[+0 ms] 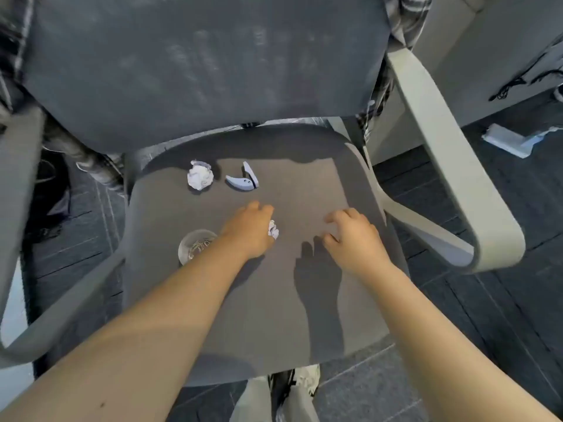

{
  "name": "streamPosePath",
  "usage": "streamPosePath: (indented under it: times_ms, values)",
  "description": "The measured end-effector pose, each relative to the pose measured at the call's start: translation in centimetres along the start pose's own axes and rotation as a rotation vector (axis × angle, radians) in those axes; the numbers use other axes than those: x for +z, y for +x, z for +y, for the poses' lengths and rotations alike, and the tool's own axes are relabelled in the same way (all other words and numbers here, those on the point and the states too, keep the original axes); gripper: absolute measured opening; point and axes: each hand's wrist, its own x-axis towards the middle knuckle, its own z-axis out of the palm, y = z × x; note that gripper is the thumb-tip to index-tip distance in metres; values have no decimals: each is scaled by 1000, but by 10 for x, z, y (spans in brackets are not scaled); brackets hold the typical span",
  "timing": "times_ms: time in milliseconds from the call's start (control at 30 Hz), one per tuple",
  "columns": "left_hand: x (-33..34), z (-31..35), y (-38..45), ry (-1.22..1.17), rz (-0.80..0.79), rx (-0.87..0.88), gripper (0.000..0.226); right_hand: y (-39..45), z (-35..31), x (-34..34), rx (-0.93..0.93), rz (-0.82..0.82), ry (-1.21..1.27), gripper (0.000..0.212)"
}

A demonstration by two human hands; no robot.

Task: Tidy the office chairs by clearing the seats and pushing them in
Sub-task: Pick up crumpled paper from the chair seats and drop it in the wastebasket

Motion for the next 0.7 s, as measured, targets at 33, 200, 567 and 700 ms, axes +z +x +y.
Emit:
streamPosePath:
  times_ms: [33, 200, 567, 700]
  values:
    - [3, -1, 9, 9, -25, 4, 46, 9, 2, 4, 2, -1, 13, 36]
    - [26, -12, 34, 47, -106, 18, 39, 37, 5, 26, 6, -49, -27, 37]
    - [-48, -65, 14, -17, 121, -130, 37, 78, -76, 14, -118, -83, -71, 38]
    - [-55, -112, 5, -49, 205, -327, 39, 103, -127, 27, -237, -106, -88, 43]
